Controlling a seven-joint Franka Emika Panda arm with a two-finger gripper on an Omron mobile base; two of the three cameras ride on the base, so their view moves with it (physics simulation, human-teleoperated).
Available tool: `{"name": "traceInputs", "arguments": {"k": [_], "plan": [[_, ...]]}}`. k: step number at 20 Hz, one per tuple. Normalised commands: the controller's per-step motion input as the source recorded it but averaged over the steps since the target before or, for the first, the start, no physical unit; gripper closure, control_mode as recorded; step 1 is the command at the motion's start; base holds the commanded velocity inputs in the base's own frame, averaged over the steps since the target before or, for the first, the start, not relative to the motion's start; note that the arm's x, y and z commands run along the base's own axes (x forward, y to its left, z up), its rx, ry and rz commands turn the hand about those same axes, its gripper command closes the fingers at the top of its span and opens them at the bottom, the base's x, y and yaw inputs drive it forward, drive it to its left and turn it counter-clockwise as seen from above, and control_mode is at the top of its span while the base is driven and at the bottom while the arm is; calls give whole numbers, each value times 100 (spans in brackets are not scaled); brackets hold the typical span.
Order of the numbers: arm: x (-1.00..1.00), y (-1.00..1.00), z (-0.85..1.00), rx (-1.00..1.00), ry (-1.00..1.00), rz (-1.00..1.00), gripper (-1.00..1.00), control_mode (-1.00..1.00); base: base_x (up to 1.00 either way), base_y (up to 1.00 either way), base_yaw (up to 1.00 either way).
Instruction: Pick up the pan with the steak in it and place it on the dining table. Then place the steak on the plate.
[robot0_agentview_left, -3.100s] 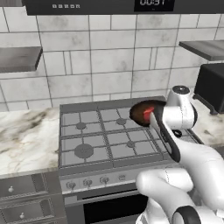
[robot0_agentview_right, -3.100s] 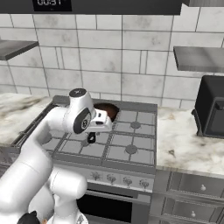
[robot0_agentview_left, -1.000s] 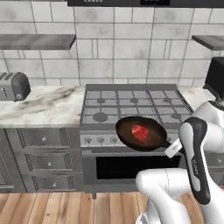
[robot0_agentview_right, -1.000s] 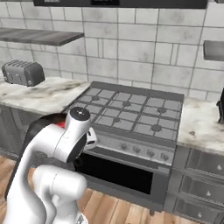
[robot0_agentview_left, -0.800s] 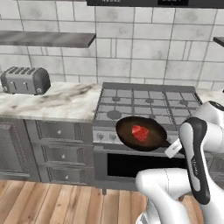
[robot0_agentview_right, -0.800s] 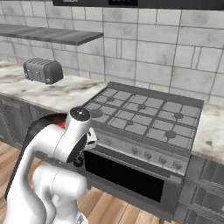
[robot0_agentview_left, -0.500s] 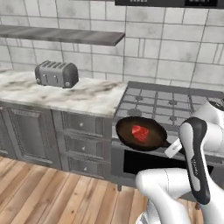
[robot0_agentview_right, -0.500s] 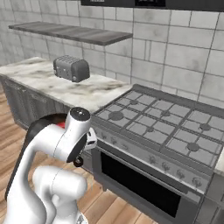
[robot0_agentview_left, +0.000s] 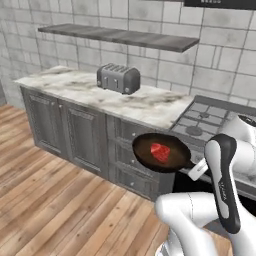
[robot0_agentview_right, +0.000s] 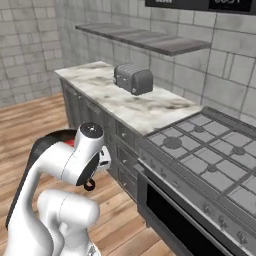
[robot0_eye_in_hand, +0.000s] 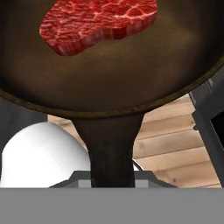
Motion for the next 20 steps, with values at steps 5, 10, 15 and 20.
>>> {"name": "traceInputs", "arguments": {"k": [5,10,15,20], "plan": [[0,0,0,0,0,0,100,100,0,0,50],[0,0,0,0,0,0,100,100,0,0,50],[0,0,0,0,0,0,100,100,0,0,50],[0,0,0,0,0,0,100,100,0,0,50]]}}
